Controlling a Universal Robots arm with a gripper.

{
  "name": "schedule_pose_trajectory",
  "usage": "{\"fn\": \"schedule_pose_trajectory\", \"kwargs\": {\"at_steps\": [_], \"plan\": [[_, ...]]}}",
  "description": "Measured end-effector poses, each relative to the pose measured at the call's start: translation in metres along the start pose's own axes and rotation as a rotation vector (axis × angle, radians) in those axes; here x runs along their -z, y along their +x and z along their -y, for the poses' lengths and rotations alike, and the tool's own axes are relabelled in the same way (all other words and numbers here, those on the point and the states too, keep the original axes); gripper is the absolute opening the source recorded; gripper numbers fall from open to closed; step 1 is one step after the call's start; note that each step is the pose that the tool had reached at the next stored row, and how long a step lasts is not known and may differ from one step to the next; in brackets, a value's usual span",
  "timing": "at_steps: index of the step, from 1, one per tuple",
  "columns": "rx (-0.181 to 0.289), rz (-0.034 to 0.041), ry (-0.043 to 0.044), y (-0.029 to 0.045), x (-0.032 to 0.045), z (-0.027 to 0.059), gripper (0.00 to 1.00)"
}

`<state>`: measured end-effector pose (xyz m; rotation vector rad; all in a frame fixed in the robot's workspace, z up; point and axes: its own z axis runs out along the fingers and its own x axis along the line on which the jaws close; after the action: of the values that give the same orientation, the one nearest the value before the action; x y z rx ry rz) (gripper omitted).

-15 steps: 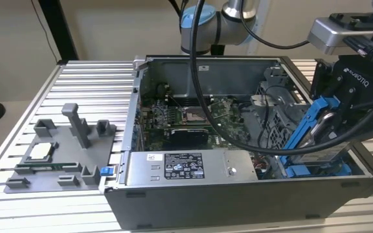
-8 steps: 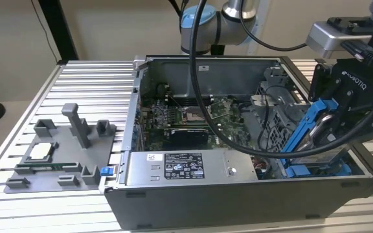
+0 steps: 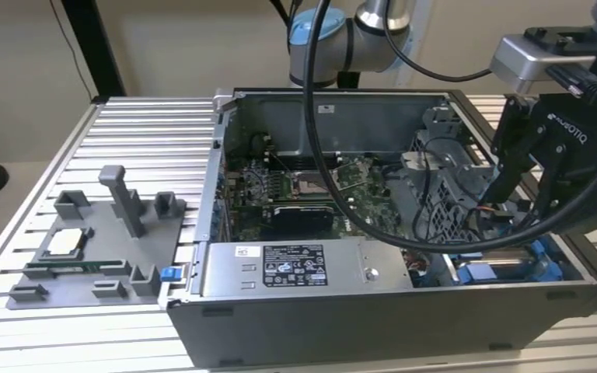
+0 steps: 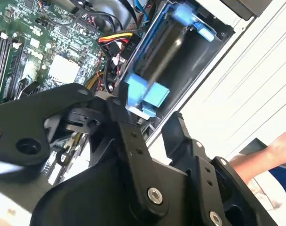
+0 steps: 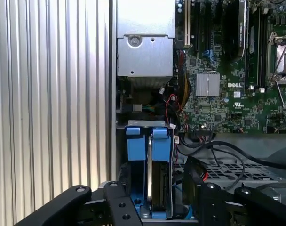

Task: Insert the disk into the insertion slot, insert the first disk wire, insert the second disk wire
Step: 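Insert the disk into the insertion slot, then insert the first disk wire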

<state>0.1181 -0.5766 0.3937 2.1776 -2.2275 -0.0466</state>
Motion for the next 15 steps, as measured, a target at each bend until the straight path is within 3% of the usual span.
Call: {"fn": "schedule_pose_trajectory", "kwargs": {"at_steps": [15], "plan": [[0.0,0.0002,-0.0009,-0.0008,-0.0001,0.0022,1.0]]}}
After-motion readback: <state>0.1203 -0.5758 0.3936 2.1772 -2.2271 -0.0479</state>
